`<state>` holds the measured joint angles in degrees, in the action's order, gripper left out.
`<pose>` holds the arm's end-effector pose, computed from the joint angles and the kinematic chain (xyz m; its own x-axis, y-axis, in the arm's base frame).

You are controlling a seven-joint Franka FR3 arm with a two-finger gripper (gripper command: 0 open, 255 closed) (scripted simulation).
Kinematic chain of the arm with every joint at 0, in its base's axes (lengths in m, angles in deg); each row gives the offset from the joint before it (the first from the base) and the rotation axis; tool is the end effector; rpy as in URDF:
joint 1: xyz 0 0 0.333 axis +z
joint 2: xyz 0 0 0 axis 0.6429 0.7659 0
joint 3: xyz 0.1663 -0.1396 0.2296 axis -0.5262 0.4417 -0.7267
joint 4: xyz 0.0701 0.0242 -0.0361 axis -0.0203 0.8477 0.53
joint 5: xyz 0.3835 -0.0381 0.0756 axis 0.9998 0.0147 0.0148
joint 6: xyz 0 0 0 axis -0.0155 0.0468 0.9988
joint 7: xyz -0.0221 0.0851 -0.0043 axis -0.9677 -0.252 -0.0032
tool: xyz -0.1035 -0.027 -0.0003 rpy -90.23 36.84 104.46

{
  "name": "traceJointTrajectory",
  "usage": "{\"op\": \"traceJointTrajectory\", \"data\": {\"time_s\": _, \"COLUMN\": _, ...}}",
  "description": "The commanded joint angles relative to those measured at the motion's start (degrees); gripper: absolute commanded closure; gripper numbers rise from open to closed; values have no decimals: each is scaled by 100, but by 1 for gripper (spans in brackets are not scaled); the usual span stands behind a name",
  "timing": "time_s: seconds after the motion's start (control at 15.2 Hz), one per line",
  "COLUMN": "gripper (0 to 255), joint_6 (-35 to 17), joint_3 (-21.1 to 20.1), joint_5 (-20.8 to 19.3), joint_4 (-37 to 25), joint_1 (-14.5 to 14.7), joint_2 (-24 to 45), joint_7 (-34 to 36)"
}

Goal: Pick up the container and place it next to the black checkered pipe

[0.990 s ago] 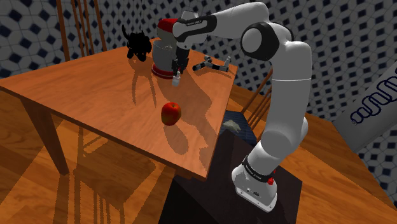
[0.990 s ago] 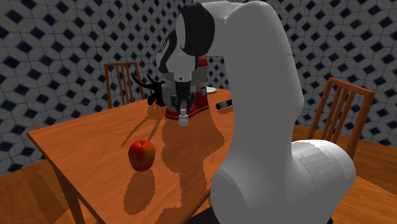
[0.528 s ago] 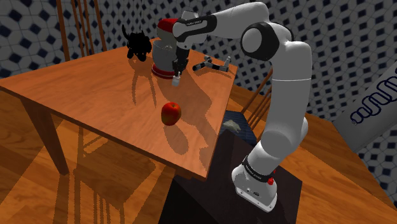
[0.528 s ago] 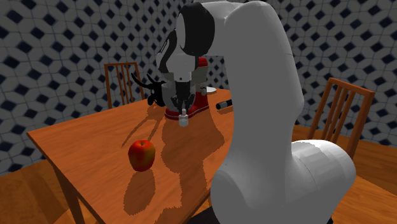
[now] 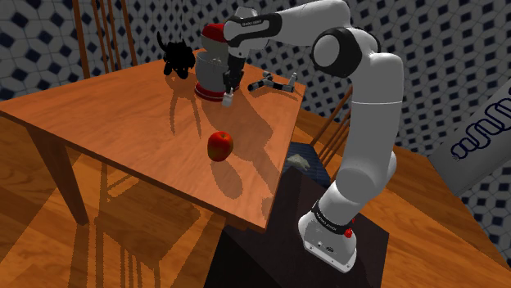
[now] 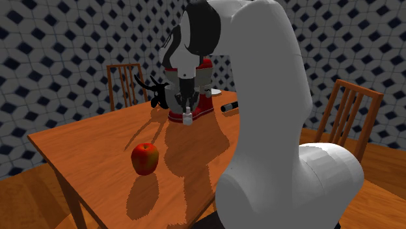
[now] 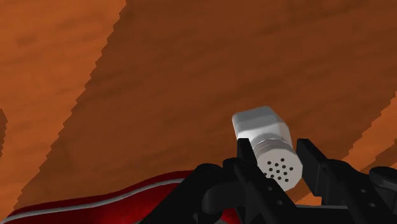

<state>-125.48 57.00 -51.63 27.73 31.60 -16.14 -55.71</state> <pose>0.6701 -0.1619 0.3951 0.9943 0.1058 -0.0146 0.1056 -0.9943 -0.0134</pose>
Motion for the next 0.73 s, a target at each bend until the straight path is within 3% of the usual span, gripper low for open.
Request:
{"op": "traceJointTrajectory", "data": {"time_s": 0.0, "gripper": 255, "joint_6": 133, "joint_3": 1, "joint_5": -6, "joint_4": -104, "joint_1": -1, "joint_2": -43, "joint_7": -2}}
{"op": "traceJointTrajectory", "data": {"time_s": 0.66, "gripper": 255, "joint_6": 846, "joint_3": 13, "joint_5": -26, "joint_4": -705, "joint_1": -11, "joint_2": -156, "joint_7": 20}}
